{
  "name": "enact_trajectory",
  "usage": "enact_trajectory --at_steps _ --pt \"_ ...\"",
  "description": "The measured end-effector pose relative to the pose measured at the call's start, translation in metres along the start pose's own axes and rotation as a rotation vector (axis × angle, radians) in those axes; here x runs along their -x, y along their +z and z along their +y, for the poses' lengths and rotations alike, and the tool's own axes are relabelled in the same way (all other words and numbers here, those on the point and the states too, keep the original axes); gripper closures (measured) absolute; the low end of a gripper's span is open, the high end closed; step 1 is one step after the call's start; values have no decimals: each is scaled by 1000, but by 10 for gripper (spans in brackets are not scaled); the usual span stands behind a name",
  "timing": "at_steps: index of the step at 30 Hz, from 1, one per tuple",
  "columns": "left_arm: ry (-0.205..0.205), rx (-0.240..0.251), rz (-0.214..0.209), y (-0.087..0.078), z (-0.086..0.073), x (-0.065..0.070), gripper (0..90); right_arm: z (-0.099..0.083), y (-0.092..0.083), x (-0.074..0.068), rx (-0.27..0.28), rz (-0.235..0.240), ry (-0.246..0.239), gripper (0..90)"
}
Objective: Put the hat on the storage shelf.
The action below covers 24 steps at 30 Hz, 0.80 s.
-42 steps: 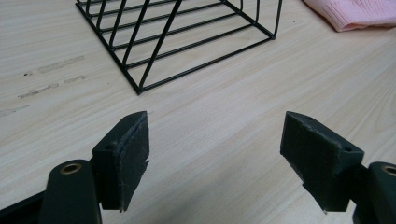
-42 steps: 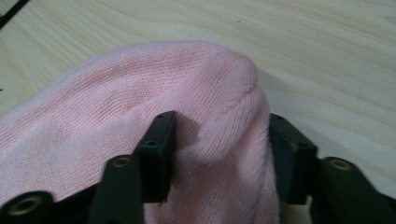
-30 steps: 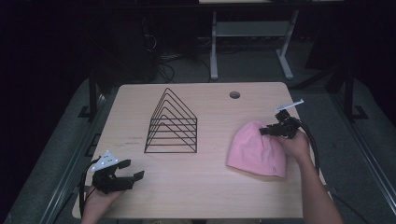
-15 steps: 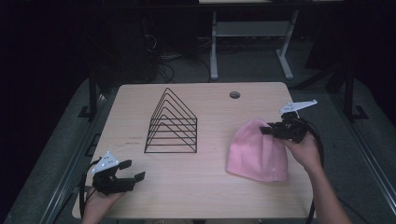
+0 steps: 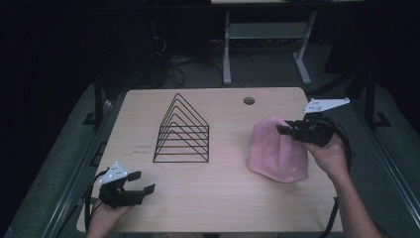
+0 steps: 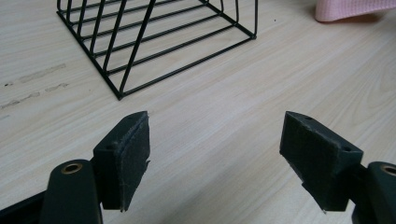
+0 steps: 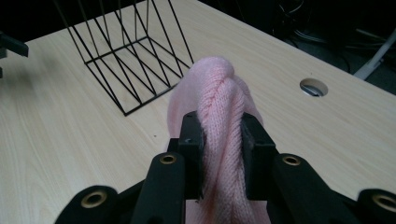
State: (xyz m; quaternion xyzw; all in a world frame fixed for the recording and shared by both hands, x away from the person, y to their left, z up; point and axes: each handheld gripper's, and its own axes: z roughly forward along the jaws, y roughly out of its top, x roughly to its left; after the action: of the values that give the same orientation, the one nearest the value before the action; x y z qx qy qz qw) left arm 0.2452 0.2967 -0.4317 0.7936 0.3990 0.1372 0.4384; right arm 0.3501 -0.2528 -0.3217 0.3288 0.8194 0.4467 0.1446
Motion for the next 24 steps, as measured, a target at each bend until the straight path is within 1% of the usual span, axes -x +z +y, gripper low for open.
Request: enact_trajectory --at_steps 2,3,5,7,8,9,11,14,15,17,19,22,24 --pt "2 -1 -6 0 0 0 239 4 -1 -3 -1 5 -5 733" --pt "1 -1 -8 0 -1 0 239 8 -3 -6 -1 5 -18 733" --pt "3 -3 -10 0 -1 0 239 10 -4 -7 1 10 -18 732" --pt "3 -3 -11 1 -1 0 241 16 -6 -9 27 26 -24 733" --pt "3 -6 -13 1 -1 0 241 16 -6 -9 27 26 -24 733" --pt "4 -9 -16 1 0 0 243 20 -8 -12 50 42 -30 733" --pt "-1 -12 -20 2 -1 1 243 22 -8 -13 59 48 -32 733" --pt "6 -18 -28 3 -1 0 243 28 -10 -17 79 66 -40 733" --pt "12 -22 -29 3 -1 0 244 33 -11 -19 100 82 -48 732" --pt "8 -19 -32 3 0 0 244 35 -11 -20 108 92 -50 732" --pt "0 -12 -37 3 0 0 244 43 -12 -25 122 105 -61 732" --pt "1 -8 -46 2 1 0 244 47 -11 -27 124 112 -71 732" --pt "-2 -9 -61 1 2 0 244 51 -10 -30 131 123 -76 732"
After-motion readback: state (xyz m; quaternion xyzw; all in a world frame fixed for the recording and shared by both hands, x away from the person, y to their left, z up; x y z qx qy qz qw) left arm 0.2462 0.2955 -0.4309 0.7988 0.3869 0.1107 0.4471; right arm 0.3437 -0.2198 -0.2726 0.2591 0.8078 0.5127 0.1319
